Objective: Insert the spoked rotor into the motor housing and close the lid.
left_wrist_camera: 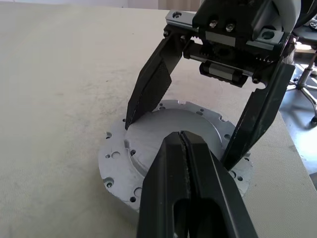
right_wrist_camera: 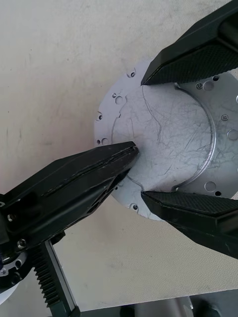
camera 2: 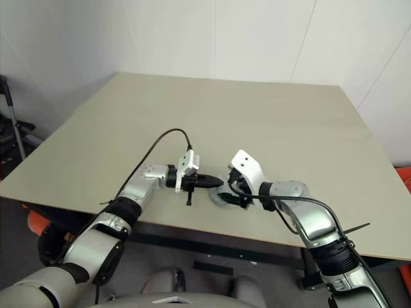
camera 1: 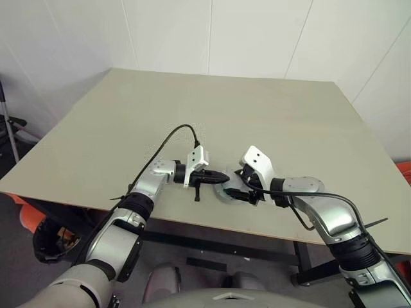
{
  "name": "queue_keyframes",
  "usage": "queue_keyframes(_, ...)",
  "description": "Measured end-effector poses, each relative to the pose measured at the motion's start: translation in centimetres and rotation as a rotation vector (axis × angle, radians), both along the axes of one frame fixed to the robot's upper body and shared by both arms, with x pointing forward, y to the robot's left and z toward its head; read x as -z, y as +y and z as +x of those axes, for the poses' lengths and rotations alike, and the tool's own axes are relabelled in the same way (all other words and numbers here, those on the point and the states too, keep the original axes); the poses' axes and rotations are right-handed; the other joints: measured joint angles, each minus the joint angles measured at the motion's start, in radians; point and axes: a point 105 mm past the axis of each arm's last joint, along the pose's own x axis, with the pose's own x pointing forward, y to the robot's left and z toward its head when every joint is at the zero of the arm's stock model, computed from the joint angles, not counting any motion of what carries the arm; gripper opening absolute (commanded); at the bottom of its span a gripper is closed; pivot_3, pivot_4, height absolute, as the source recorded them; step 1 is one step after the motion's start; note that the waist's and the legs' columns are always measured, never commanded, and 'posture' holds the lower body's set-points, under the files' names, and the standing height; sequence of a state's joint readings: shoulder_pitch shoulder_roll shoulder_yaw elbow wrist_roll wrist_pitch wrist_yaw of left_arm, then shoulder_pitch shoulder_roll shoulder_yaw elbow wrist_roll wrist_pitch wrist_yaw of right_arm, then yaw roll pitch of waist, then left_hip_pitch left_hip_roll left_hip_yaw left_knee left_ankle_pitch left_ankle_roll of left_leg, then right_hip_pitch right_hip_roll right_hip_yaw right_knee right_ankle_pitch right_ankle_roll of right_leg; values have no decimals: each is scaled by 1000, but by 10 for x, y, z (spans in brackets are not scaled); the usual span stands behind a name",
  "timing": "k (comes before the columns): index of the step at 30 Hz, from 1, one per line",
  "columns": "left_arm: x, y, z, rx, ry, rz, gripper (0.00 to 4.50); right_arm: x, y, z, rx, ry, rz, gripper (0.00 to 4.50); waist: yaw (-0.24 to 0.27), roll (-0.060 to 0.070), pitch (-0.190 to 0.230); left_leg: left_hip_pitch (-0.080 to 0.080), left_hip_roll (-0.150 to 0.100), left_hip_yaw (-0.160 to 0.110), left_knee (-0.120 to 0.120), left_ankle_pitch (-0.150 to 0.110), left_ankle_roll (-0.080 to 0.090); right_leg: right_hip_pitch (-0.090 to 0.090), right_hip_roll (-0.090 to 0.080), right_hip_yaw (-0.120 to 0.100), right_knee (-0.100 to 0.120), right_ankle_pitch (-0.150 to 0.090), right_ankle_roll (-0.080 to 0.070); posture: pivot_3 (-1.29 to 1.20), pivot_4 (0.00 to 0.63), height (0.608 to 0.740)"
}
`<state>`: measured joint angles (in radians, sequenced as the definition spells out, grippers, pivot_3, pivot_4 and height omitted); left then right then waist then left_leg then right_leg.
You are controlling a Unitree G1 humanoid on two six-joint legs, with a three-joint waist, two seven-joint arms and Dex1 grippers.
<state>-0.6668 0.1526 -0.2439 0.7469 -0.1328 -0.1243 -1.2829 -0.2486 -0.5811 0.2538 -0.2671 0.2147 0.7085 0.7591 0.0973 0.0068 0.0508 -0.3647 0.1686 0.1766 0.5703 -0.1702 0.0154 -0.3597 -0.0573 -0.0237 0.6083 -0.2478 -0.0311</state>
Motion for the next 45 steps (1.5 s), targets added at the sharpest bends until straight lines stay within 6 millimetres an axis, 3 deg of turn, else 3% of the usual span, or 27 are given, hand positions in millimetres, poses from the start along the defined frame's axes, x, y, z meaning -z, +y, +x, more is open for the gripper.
queue_keyframes(11, 1, 0, 3, 11, -16, 73, 45, -1, 0, 0, 7, 10, 2, 3114, 0, 0, 0, 0, 0, 0, 0, 0, 0, 0, 0, 0, -1, -2, 3, 0, 0, 740)
queue_keyframes(12, 1, 0, 3, 11, -16, 74, 0, -1, 0, 0, 7, 10, 3, 3838, 1, 0, 0, 0, 0, 0, 0, 0, 0, 0, 0, 0, -1, -2, 3, 0, 0, 740)
queue_keyframes(14, 1, -1, 3, 11, -16, 75, 0, -2, 1, -1, 1, 9, 5, 4475, 1, 0, 0, 0, 0, 0, -1, 0, 0, 0, 0, 0, -1, 0, 0, 0, 0, 740)
queue_keyframes(24, 0, -4, 2, 12, -13, 79, 0, -4, 2, -4, 7, 26, 16, 4492, 7, 0, 0, -1, -1, 0, -1, 0, 0, 0, 0, 0, -2, -1, 2, 0, 0, 740)
queue_keyframes(30, -2, -6, 1, 17, -17, 77, 0, -10, -11, -10, 22, 62, 23, 4492, 24, 0, 1, -3, -1, 0, -2, 0, 1, -3, 0, 0, -2, 0, 0, 0, 0, 740)
queue_keyframes(36, -2, -9, 1, 15, -13, 70, 0, -27, -39, -10, 93, 45, 13, 4492, 36, 2, 4, -4, -1, 1, -3, 0, 1, -3, 0, 0, -2, 0, 0, 0, 0, 740)
queue_keyframes(41, -2, -11, 1, 12, -13, 65, 0, -40, -62, 1, 242, -6, 30, 4492, 37, 2, 4, -4, -1, 1, -3, 0, 1, -3, -1, 0, -2, 0, 1, 0, 0, 740)
queue_keyframes(45, -2, -12, 0, 16, -13, 64, 0, -29, -78, -6, 388, 110, 87, 4492, 40, 2, 4, -4, -1, 1, -4, 0, 1, -3, -1, 0, -3, 0, 0, 0, 0, 740)
